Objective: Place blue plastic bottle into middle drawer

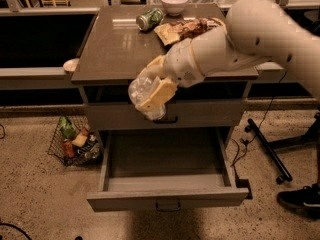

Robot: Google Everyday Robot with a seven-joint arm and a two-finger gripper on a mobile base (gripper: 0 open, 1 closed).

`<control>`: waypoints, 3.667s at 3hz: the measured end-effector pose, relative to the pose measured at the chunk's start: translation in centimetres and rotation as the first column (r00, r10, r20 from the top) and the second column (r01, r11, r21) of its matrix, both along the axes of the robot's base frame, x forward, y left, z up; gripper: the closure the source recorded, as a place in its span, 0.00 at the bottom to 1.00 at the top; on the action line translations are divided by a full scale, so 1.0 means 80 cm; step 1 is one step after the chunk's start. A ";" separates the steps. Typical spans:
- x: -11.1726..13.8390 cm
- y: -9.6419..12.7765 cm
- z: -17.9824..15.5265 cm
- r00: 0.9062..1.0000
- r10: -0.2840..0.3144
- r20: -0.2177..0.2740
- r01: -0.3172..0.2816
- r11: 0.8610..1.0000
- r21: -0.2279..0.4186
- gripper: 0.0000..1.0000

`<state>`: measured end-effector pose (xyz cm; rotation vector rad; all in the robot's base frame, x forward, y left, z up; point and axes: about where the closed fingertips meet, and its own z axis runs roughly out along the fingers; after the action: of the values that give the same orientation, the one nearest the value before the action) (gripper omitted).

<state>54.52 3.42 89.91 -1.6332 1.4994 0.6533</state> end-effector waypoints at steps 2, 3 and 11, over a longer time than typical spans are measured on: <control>-0.001 0.006 -0.149 0.972 -0.096 -0.213 0.117 0.989 0.086 1.00; 0.001 0.002 -0.209 0.944 -0.145 -0.297 0.174 0.982 0.074 1.00; 0.117 -0.124 -0.449 0.784 -0.517 -0.342 0.492 0.855 -0.163 1.00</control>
Offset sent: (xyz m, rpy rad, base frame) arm -0.0001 0.0017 -0.1706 0.1309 0.3035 -0.1655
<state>63.86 -6.49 53.97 -1.0945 2.1559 0.6329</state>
